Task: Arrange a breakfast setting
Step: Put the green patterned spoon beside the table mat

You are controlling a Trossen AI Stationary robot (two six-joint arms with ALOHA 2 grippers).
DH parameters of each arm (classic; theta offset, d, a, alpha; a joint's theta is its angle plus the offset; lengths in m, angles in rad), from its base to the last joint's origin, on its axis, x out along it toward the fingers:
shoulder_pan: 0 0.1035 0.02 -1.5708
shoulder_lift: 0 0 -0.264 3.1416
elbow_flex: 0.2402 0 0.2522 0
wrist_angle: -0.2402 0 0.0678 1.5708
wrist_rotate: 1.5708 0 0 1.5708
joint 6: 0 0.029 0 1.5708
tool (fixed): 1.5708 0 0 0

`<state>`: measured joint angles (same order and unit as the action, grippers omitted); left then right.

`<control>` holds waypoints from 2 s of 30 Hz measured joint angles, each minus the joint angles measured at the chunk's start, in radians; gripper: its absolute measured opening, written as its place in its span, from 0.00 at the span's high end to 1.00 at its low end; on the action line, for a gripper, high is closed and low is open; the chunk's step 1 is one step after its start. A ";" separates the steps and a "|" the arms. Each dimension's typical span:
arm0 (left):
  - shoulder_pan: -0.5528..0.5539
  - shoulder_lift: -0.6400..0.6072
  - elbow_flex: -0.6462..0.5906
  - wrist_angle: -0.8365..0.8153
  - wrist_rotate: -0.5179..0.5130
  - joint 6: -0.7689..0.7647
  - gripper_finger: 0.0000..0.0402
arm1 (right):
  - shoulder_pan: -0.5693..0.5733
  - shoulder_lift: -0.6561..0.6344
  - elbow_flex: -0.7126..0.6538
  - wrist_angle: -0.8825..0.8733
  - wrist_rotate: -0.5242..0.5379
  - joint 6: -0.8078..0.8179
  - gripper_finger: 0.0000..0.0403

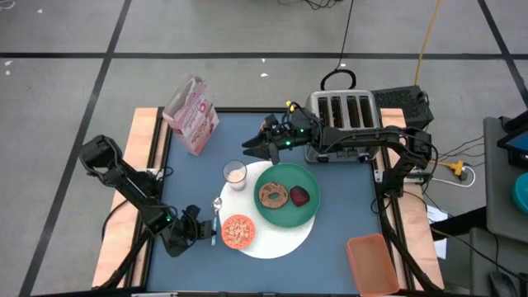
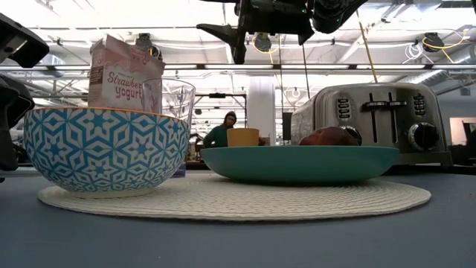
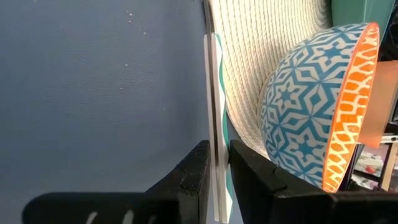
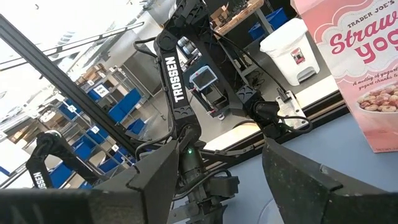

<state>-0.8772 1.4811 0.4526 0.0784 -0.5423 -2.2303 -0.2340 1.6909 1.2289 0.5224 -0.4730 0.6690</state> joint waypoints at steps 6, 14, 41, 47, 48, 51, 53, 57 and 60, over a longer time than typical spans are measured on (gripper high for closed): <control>0.006 0.000 0.000 0.000 -0.001 0.028 0.83 | 0.000 0.000 0.000 0.000 0.000 0.000 0.45; 0.031 0.000 0.000 0.000 0.000 0.055 0.83 | 0.000 0.000 0.000 0.000 0.000 0.000 0.45; 0.032 0.000 0.000 -0.023 0.088 0.075 0.83 | 0.000 0.000 0.000 0.000 0.000 0.000 0.45; 0.033 0.000 0.000 -0.024 0.100 0.080 0.83 | 0.000 0.000 0.000 0.000 0.000 0.000 0.45; 0.033 0.000 0.000 -0.024 0.100 0.080 0.83 | 0.000 0.000 0.000 0.000 0.000 0.000 0.45; 0.033 -0.001 0.000 -0.024 0.101 0.079 0.83 | 0.000 0.000 0.000 0.000 0.000 0.000 0.45; 0.033 -0.001 0.000 -0.024 0.101 0.079 0.83 | 0.000 0.000 0.000 0.000 0.000 0.000 0.45; 0.033 -0.001 0.000 -0.023 0.100 0.078 0.83 | 0.000 0.000 0.000 -0.004 0.000 0.000 0.45; 0.033 -0.001 0.000 -0.023 0.100 0.079 0.83 | 0.000 0.000 0.000 -0.005 0.000 0.000 0.45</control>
<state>-0.8444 1.4803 0.4526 0.0551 -0.4419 -2.1517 -0.2337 1.6909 1.2289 0.5175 -0.4728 0.6693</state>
